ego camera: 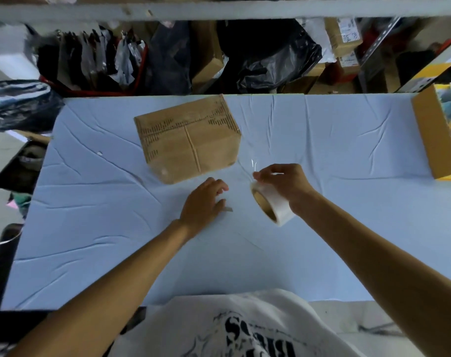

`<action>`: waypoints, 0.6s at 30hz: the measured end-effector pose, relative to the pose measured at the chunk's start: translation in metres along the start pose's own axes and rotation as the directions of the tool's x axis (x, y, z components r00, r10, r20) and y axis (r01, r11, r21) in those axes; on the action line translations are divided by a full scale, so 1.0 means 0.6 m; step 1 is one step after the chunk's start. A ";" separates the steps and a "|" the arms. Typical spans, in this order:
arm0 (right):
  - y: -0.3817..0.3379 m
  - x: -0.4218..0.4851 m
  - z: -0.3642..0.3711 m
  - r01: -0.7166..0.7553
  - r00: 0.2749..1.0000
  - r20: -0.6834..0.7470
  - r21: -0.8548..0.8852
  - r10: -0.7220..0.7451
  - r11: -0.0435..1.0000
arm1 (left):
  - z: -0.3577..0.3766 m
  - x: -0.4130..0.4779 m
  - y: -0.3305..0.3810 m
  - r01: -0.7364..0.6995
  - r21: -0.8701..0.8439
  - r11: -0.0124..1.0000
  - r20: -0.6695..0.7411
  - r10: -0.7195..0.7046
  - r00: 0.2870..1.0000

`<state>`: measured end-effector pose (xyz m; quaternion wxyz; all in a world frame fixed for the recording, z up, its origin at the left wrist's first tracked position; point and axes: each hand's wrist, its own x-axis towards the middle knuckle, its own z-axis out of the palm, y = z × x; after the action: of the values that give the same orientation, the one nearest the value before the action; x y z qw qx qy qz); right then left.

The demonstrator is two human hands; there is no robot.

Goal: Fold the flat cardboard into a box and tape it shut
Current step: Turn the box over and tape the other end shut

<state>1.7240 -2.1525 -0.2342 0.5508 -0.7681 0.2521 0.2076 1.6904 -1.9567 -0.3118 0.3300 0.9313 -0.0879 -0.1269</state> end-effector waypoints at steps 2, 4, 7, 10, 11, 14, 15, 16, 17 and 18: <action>0.000 -0.003 -0.001 -0.008 1.000 -0.009 0.001 0.008 1.000 | 0.031 -0.001 -0.030 0.156 0.079 0.985 0.049 -0.160 0.986; 0.000 -0.004 -0.003 -0.005 1.000 -0.009 -0.015 0.004 1.000 | 0.051 0.005 -0.044 0.208 0.130 0.969 0.032 -0.214 0.976; 0.002 -0.003 -0.005 -0.002 1.000 -0.020 -0.049 0.001 0.999 | 0.073 0.012 -0.049 0.206 0.173 0.963 0.043 -0.216 0.975; 0.003 -0.003 -0.007 -0.012 1.000 -0.024 -0.075 0.010 0.997 | 0.082 0.015 -0.045 0.187 0.232 0.955 0.099 -0.214 0.972; 0.002 -0.003 -0.007 -0.012 1.000 -0.020 -0.071 0.011 0.997 | 0.077 0.015 -0.040 0.170 0.218 0.961 0.118 -0.199 0.973; 0.001 -0.005 -0.007 -0.010 1.000 -0.008 -0.053 0.010 0.999 | 0.037 0.007 -0.016 0.087 -0.006 0.996 0.132 -0.085 0.988; 0.001 -0.005 -0.007 -0.005 1.000 -0.007 -0.044 0.005 0.999 | 0.014 0.002 -0.003 0.035 -0.084 0.996 0.082 -0.028 0.996; 0.001 -0.004 -0.007 0.000 1.000 -0.009 -0.038 -0.001 0.999 | -0.010 -0.002 0.011 -0.010 -0.156 0.988 0.006 0.011 1.000; 0.001 -0.003 -0.007 0.005 1.000 -0.013 -0.038 -0.005 0.999 | -0.036 -0.005 0.027 -0.040 -0.226 0.973 -0.084 0.021 0.996; 0.000 -0.002 -0.007 0.006 1.000 -0.015 -0.040 -0.007 0.999 | -0.061 -0.007 0.042 -0.059 -0.295 0.954 -0.165 0.010 0.986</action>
<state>1.7231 -2.1564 -0.2323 0.5340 -0.7814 0.2494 0.2052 1.6952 -1.9534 -0.2672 0.4752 0.8762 -0.0570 -0.0568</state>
